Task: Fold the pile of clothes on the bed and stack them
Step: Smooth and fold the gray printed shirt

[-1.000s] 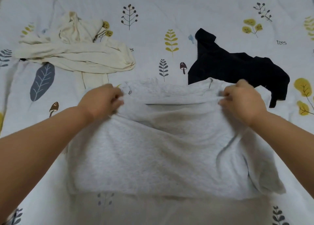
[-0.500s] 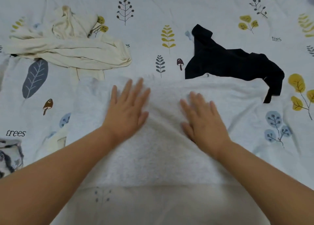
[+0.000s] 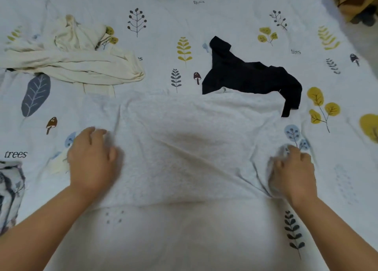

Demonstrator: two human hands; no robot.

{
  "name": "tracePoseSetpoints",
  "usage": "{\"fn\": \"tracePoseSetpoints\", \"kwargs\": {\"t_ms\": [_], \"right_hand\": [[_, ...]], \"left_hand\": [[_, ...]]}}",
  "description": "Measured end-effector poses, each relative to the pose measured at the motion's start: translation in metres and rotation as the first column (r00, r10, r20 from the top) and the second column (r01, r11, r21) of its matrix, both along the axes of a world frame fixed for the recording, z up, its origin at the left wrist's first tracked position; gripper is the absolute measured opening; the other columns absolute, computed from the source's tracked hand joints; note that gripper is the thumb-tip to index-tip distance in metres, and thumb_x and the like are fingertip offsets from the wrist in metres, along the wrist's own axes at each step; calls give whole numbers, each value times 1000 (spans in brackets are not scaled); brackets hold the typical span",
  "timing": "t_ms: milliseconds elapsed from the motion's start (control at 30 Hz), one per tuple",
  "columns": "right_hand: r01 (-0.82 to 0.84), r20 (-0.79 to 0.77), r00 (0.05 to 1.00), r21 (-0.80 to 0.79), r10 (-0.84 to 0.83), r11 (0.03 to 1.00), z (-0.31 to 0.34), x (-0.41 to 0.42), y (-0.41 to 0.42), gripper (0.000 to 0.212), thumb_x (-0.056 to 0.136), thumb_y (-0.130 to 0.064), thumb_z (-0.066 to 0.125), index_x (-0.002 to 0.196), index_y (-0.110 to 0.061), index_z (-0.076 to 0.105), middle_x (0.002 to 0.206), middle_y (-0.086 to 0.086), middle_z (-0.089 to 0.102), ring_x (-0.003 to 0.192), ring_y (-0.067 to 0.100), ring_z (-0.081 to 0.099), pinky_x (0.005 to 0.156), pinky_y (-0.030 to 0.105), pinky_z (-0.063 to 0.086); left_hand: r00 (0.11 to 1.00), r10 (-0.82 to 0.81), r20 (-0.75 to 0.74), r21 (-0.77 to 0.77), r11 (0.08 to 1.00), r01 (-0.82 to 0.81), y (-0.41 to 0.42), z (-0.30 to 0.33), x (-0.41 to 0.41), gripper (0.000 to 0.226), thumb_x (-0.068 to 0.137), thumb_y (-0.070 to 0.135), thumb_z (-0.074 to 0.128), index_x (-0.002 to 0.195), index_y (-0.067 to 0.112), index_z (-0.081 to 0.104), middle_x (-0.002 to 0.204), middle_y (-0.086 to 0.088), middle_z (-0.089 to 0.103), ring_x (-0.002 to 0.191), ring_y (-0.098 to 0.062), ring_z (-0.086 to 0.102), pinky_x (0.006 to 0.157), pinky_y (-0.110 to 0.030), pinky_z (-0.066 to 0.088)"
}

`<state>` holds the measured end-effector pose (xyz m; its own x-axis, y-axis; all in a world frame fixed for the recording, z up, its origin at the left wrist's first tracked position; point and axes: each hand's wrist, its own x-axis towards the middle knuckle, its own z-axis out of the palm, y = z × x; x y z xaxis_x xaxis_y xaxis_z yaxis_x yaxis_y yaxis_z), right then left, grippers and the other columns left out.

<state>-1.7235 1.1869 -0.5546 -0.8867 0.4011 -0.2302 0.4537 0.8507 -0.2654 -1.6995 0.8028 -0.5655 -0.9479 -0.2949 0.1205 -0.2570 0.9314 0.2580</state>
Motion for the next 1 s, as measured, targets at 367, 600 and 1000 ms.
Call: {"fn": "tracePoseSetpoints", "kwargs": {"t_ms": [367,600,1000], "right_hand": [[74,-61,993,-311,-98,947,-4,43,4,38,93,-15,50,59,-13,33,61,5,41,55,17,35,52,33,23],[309,-36,940,-335,-340,890,1,39,57,30,92,-12,52,64,-5,44,65,14,49,68,30,48,65,39,39],[395,361,913,-661,-192,638,30,46,55,16,85,-13,65,81,3,65,56,7,64,43,16,57,42,19,38]], "left_hand": [[754,557,347,362,663,-656,-7,-10,74,33,96,24,43,87,-7,46,97,-37,54,92,-46,51,77,-45,36],[756,608,240,346,674,-652,-16,-5,83,28,95,22,48,92,-6,47,97,-34,55,94,-47,52,77,-45,37],[815,506,282,425,696,-579,-15,4,101,33,91,20,56,67,-1,49,60,-19,50,58,-35,48,55,-38,34]]}}
